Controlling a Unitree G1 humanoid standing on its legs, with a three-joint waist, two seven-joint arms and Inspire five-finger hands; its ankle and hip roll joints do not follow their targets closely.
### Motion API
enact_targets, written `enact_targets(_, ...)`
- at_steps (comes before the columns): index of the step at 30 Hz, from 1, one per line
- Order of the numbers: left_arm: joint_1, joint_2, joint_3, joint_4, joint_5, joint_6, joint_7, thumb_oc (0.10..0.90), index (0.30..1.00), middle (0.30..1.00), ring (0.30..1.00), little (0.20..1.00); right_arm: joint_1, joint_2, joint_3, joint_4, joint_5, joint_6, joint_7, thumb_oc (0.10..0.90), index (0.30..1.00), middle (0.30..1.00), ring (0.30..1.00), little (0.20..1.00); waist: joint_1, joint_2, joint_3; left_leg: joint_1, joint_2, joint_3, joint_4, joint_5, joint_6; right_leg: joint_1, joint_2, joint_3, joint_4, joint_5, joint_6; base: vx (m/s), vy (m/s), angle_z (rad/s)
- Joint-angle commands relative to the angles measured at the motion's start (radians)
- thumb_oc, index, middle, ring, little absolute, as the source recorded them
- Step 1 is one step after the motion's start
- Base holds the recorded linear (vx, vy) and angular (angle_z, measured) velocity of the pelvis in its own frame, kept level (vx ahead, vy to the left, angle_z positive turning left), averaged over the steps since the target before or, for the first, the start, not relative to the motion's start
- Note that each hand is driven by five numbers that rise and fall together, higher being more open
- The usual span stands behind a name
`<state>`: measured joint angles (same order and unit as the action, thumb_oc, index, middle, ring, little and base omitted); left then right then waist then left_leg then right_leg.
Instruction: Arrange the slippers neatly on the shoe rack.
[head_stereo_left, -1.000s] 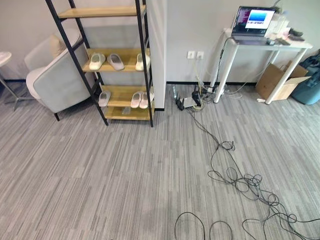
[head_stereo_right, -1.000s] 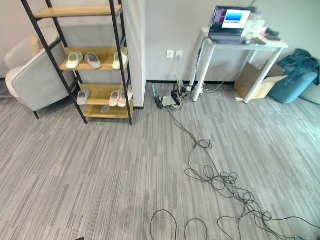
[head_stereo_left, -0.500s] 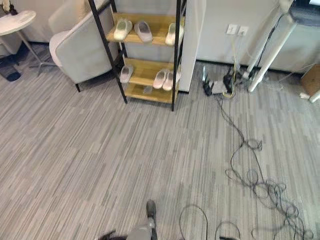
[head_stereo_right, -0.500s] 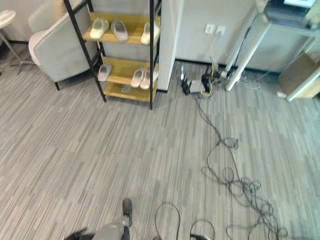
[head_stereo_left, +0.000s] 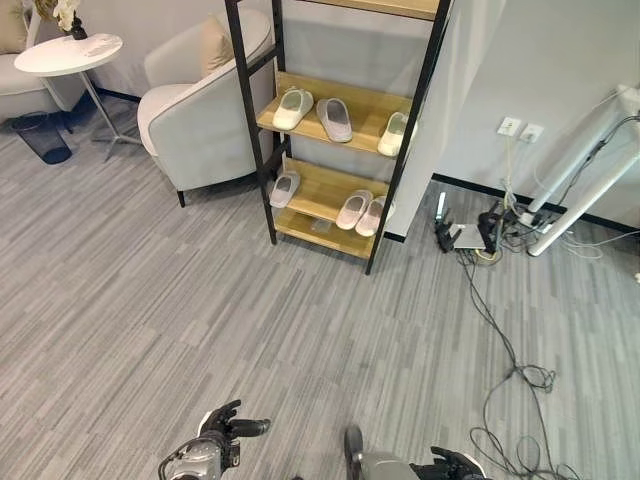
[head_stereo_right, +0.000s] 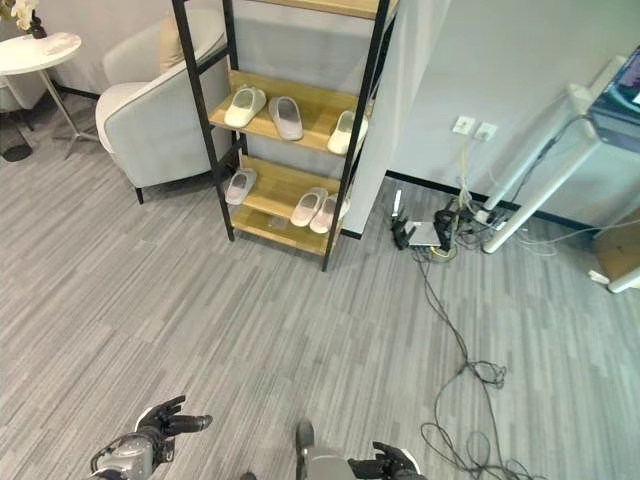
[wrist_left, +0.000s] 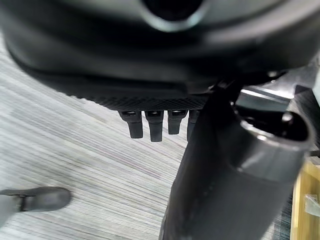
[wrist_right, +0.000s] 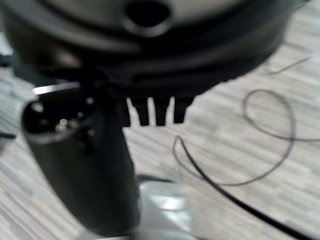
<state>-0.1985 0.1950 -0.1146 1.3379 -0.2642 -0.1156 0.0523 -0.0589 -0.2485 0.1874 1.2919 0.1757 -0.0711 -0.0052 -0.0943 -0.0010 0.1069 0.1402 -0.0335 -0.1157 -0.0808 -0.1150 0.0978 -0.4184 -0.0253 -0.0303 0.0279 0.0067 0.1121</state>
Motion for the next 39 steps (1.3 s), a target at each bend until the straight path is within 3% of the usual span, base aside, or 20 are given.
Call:
enact_targets(1,0.038,0.03,-0.003,0.023,0.042,-0.025,0.005,0.8,0.9,0.9,0.9,0.9,0.028,0.005,0.013,0.053,-0.014,0.015,0.011,0.8,0.9,0.9,0.9,0.9,-0.013,0.0,-0.008,0.091,-0.027,0.052,0.035,-0.059,-0.092,0.064,0.009,-0.022,-0.02,0.082,0.055,0.43,-0.185,0.83)
enact_targets(4,0.104,0.026,0.021,0.093,0.079,-0.003,-0.019,0.8,0.9,0.9,0.9,0.9,0.052,-0.017,-0.022,0.079,-0.007,0.024,0.029,0.8,0.9,0.9,0.9,0.9,-0.008,0.003,-0.055,0.125,0.004,0.018,0.126,-0.043,-0.134,0.141,0.01,-0.008,0.028,0.1,0.01,0.5,-0.245,0.85)
enact_targets(6,0.129,0.023,0.025,0.11,0.088,0.005,-0.022,0.8,0.9,0.9,0.9,0.9,0.047,-0.03,-0.022,0.089,-0.001,0.025,0.034,0.8,0.9,0.9,0.9,0.9,0.006,0.006,-0.043,-0.001,0.017,0.054,0.388,0.094,-0.199,0.208,0.009,-0.011,0.041,0.076,-0.015,0.28,-0.169,0.57)
enact_targets(7,0.132,0.023,0.024,0.108,0.086,0.008,-0.027,0.8,0.9,0.9,0.9,0.9,0.037,-0.029,-0.02,0.084,0.007,0.023,0.035,0.8,0.9,0.9,0.9,0.9,0.016,-0.013,-0.03,-0.082,0.005,0.07,0.527,0.157,-0.21,0.235,-0.001,-0.003,0.045,0.061,-0.033,0.22,-0.202,0.34)
enact_targets(8,0.135,0.024,0.025,0.102,0.083,0.008,-0.027,0.8,0.9,0.9,0.9,0.9,0.028,-0.032,-0.016,0.08,0.012,0.023,0.035,0.8,0.9,0.9,0.9,0.9,0.025,-0.023,-0.024,-0.138,0.012,0.096,0.639,0.168,-0.203,0.257,0.003,0.004,0.049,0.04,-0.052,0.15,-0.145,0.13)
enact_targets(10,0.137,0.022,0.025,0.093,0.079,0.008,-0.026,0.8,0.9,0.9,0.9,0.9,0.024,-0.036,-0.01,0.08,0.008,0.024,0.033,0.8,0.9,0.9,0.9,0.9,0.038,-0.034,-0.019,-0.177,0.027,0.128,0.694,0.166,-0.185,0.29,0.001,0.01,0.043,0.02,-0.066,0.23,-0.133,-0.16)
enact_targets(11,0.137,0.022,0.021,0.077,0.071,0.007,-0.017,0.8,0.9,0.9,0.9,0.9,0.023,-0.041,-0.004,0.075,0.004,0.021,0.021,0.8,0.9,0.9,0.9,0.9,0.059,-0.058,-0.011,-0.26,0.068,0.202,0.744,0.151,-0.161,0.342,-0.014,0.012,0.035,-0.012,-0.083,0.27,-0.133,-0.2)
enact_targets(12,0.137,0.021,0.021,0.077,0.071,0.007,-0.017,0.8,0.9,0.9,0.9,0.9,0.023,-0.041,-0.004,0.075,0.004,0.021,0.021,0.8,0.9,0.9,0.9,0.9,0.061,-0.053,-0.009,-0.262,0.073,0.202,0.753,0.144,-0.161,0.343,-0.009,0.013,0.036,-0.012,-0.084,0.41,-0.082,-0.15)
enact_targets(13,0.135,0.019,0.019,0.068,0.063,0.003,-0.006,0.8,0.9,0.9,0.9,0.9,0.019,-0.041,-0.004,0.065,0.006,0.014,0.011,0.8,0.9,0.9,0.9,0.9,0.084,-0.065,-0.008,-0.312,0.121,0.259,0.676,0.119,-0.151,0.399,-0.016,-0.001,0.021,-0.042,-0.084,0.38,0.015,-0.11)
enact_targets(15,0.137,0.02,0.017,0.065,0.058,-0.005,0.008,0.8,0.9,0.9,0.9,0.9,0.018,-0.042,-0.004,0.06,0.004,0.012,0.005,0.8,0.9,0.9,0.9,0.9,0.094,-0.071,-0.005,-0.341,0.145,0.277,0.608,0.121,-0.156,0.427,-0.021,-0.006,0.014,-0.059,-0.081,0.37,0.061,-0.18)
enact_targets(16,0.131,0.017,0.011,0.064,0.057,-0.004,0.012,0.8,0.9,0.9,0.9,0.9,0.01,-0.036,0.003,0.057,-0.006,0.006,-0.005,0.8,0.9,0.9,0.9,0.9,0.106,-0.059,-0.004,-0.314,0.174,0.283,0.439,0.128,-0.166,0.459,-0.012,-0.019,0.003,-0.08,-0.071,0.33,0.146,-0.19)
enact_targets(18,0.133,0.01,0.004,0.067,0.062,-0.007,0.018,0.8,0.9,0.9,0.9,0.9,0.011,-0.03,0.009,0.05,-0.023,0.003,-0.01,0.8,0.9,0.9,0.9,0.9,0.117,-0.056,-0.018,-0.307,0.181,0.262,0.269,0.149,-0.186,0.492,-0.015,-0.025,-0.01,-0.097,-0.054,0.43,0.185,-0.11)
enact_targets(20,0.134,0.007,0.002,0.07,0.06,-0.007,0.019,0.8,0.9,0.9,0.9,0.9,0.012,-0.031,0.012,0.047,-0.031,0.002,-0.015,0.8,0.9,0.9,0.9,0.9,0.123,-0.053,-0.016,-0.3,0.18,0.242,0.208,0.176,-0.197,0.519,-0.016,-0.023,-0.016,-0.111,-0.048,0.28,0.12,-0.04)
enact_targets(22,0.125,-0.003,-0.002,0.078,0.054,-0.011,0.03,0.8,0.9,0.9,0.9,0.9,0.01,-0.028,0.015,0.039,-0.051,0.002,-0.027,0.8,0.9,0.9,0.9,0.9,0.139,-0.049,-0.02,-0.354,0.183,0.165,0.109,0.223,-0.22,0.572,-0.021,0.013,-0.029,-0.142,-0.033,0.45,0.229,-0.12)
enact_targets(28,0.128,-0.011,-0.002,0.092,0.084,-0.002,0.037,0.8,0.9,0.9,0.9,0.9,0.025,-0.006,-0.003,0.052,-0.067,0.011,-0.035,0.8,0.9,0.9,0.9,0.9,0.14,-0.052,-0.054,-0.338,0.16,0.178,0.086,0.246,-0.21,0.592,-0.087,0.047,0.011,-0.142,0.02,0.31,0.259,-0.52)
enact_targets(30,0.113,-0.002,-0.029,0.075,0.112,-0.008,0.042,0.8,0.9,0.9,0.9,0.9,0.032,0.014,0.0,0.038,-0.053,0.006,-0.026,0.8,0.9,0.9,0.9,0.9,0.131,-0.066,-0.056,-0.318,0.117,0.205,0.129,0.183,-0.163,0.519,-0.142,0.065,0.131,-0.056,0.057,0.26,0.294,-0.48)
enact_targets(31,0.113,-0.002,-0.029,0.075,0.112,-0.008,0.042,0.8,0.9,0.9,0.9,0.9,0.032,0.014,0.0,0.038,-0.053,0.006,-0.026,0.8,0.9,0.9,0.9,0.9,0.132,-0.067,-0.057,-0.319,0.116,0.207,0.13,0.182,-0.162,0.517,-0.143,0.067,0.133,-0.057,0.058,0.12,0.17,-0.3)
enact_targets(33,0.093,0.017,-0.065,0.034,0.148,-0.014,0.055,0.8,0.9,0.9,0.9,0.9,0.022,0.022,0.013,0.013,-0.05,0.002,-0.023,0.8,0.9,0.9,0.9,0.9,0.118,-0.057,-0.047,-0.276,0.088,0.236,0.138,0.137,-0.132,0.437,-0.187,0.037,0.245,0.066,0.067,0.17,0.233,-0.51)
enact_targets(35,0.081,0.027,-0.08,0.031,0.163,-0.013,0.064,0.8,0.9,0.9,0.9,0.9,0.016,0.022,0.014,0.002,-0.038,-0.002,-0.023,0.8,0.9,0.9,0.9,0.9,0.099,-0.035,-0.044,-0.238,0.076,0.234,0.129,0.118,-0.118,0.375,-0.155,0.042,0.288,0.068,0.046,0.23,0.267,-0.28)
enact_targets(39,0.069,0.038,-0.081,0.027,0.162,-0.014,0.054,0.8,0.9,0.9,0.9,0.9,-0.01,0.023,0.049,-0.004,-0.047,-0.007,-0.022,0.8,0.9,0.9,0.9,0.9,0.063,-0.018,-0.036,-0.175,0.039,0.227,0.125,0.08,-0.103,0.326,-0.062,0.021,0.212,-0.046,0.024,0.23,0.155,0.33)
